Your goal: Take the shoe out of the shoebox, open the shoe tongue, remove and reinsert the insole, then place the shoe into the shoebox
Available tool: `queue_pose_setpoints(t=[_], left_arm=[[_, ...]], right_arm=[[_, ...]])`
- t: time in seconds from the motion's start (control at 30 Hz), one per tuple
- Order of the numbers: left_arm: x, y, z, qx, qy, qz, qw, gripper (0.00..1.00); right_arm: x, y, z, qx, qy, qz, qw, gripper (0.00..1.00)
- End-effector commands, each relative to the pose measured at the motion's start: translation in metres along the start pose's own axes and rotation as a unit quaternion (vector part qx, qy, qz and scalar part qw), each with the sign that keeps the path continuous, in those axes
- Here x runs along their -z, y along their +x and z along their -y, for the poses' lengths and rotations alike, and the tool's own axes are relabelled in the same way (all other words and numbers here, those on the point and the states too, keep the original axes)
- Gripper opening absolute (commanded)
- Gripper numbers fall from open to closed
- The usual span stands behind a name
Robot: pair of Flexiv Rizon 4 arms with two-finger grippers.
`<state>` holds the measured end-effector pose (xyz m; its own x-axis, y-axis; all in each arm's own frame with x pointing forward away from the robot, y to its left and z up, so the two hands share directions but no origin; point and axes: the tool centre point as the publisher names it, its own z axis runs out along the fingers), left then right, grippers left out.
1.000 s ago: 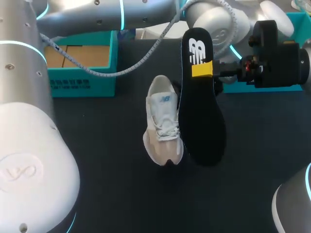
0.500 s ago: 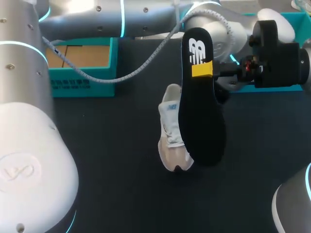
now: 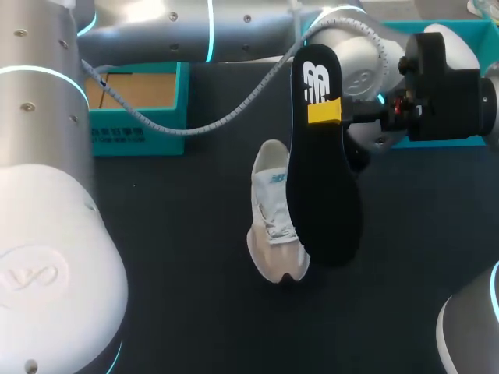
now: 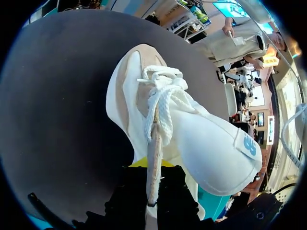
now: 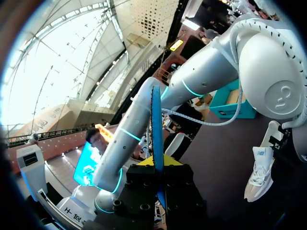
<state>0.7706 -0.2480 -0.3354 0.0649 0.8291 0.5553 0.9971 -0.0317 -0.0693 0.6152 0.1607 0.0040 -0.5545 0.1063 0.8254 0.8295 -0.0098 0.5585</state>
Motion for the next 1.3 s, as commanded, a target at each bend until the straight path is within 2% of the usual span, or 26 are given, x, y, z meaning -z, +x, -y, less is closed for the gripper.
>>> queue_pose_setpoints(t=[0.03,0.33,0.6,0.63,0.67,0.77,0.87,0.93,0.97,1.0,1.03,1.17,1.23,1.3], left_arm=[[-0.005,-0.002,-0.001,0.000,0.005,0.000,1.000,0.00],[-0.022,-0.018,0.007,-0.002,0.021,-0.007,1.000,0.00],[-0.034,-0.025,0.002,0.000,0.031,-0.004,0.999,0.00],[-0.033,-0.025,0.000,0.007,0.033,0.002,0.999,0.71],[-0.033,-0.024,-0.001,0.006,0.034,0.002,0.999,1.00],[-0.030,-0.022,-0.002,0.003,0.035,0.015,0.999,1.00],[-0.021,-0.014,-0.004,-0.010,0.044,0.056,0.997,1.00],[-0.014,-0.008,-0.006,-0.017,0.044,0.088,0.995,1.00],[-0.006,-0.001,-0.007,-0.026,0.038,0.122,0.991,1.00],[-0.006,-0.001,-0.007,-0.026,0.038,0.122,0.991,1.00],[0.004,0.007,-0.011,-0.027,0.035,0.160,0.986,1.00],[0.015,0.013,-0.016,-0.018,0.023,0.202,0.979,1.00],[0.030,0.021,-0.025,-0.010,0.003,0.264,0.964,1.00],[0.037,0.024,-0.031,-0.008,0.001,0.292,0.956,1.00]], right_arm=[[-0.005,-0.002,-0.003,-0.001,0.002,0.000,1.000,0.00],[-0.005,-0.002,-0.003,-0.001,0.002,0.000,1.000,0.00],[-0.005,-0.002,-0.003,-0.001,0.002,0.000,1.000,0.00],[-0.005,-0.002,-0.003,-0.001,0.002,0.000,1.000,0.00],[-0.005,-0.002,-0.003,-0.001,0.002,0.000,1.000,0.00],[-0.005,-0.002,-0.003,-0.001,0.002,0.000,1.000,0.00],[-0.005,-0.002,-0.003,-0.001,0.002,0.000,1.000,0.00],[-0.005,-0.002,-0.003,-0.001,0.002,0.000,1.000,0.00],[-0.005,-0.002,-0.003,-0.001,0.002,0.000,1.000,0.00],[-0.005,-0.002,-0.003,-0.001,0.002,0.000,1.000,0.00],[-0.005,-0.002,-0.003,-0.001,0.002,0.000,1.000,0.00],[-0.005,-0.002,-0.003,-0.001,0.002,0.000,1.000,0.00],[-0.005,-0.002,-0.003,-0.001,0.002,0.000,1.000,0.00],[-0.005,-0.002,-0.003,-0.001,0.002,0.000,1.000,0.00]])
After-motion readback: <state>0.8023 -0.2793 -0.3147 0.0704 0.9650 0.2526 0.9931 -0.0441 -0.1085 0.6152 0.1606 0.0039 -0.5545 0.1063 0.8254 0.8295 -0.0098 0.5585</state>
